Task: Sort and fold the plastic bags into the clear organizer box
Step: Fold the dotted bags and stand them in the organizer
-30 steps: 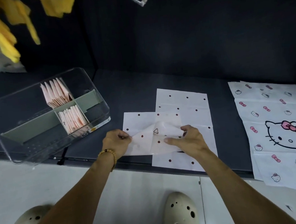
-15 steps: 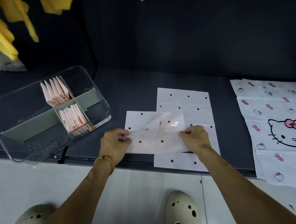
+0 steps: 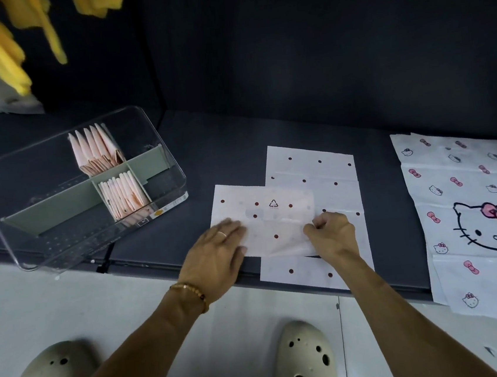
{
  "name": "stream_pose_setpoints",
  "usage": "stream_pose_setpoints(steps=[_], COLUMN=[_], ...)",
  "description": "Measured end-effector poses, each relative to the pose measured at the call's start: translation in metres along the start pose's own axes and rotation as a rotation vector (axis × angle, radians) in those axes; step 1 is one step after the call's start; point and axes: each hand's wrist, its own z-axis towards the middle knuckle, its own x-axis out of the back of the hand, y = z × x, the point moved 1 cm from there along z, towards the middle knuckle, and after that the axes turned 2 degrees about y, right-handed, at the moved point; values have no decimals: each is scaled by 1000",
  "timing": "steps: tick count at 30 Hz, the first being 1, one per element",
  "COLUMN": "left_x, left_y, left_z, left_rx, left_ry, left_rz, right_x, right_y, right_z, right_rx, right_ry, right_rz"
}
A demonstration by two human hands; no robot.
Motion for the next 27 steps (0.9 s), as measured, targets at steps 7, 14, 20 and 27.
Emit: stream_pose_setpoints(steps=[7, 14, 20, 27], left_x=[-17, -18, -20, -21], left_y=[-6, -5, -8, -8], left_z=[-5, -6, -6, -4], left_rx=[-25, -35, -24, -8], left_ry=[-52, -23, -61, -90], left_rz=[32, 34, 67, 72], right_x=[1, -50, -51, 8], right_y=[4, -26, 2, 50], right_z=[-4, -54, -47, -27], right_rx=[54, 837, 818, 761], right_ry=[32, 147, -23, -130], right_rz=[-168, -479, -454, -632])
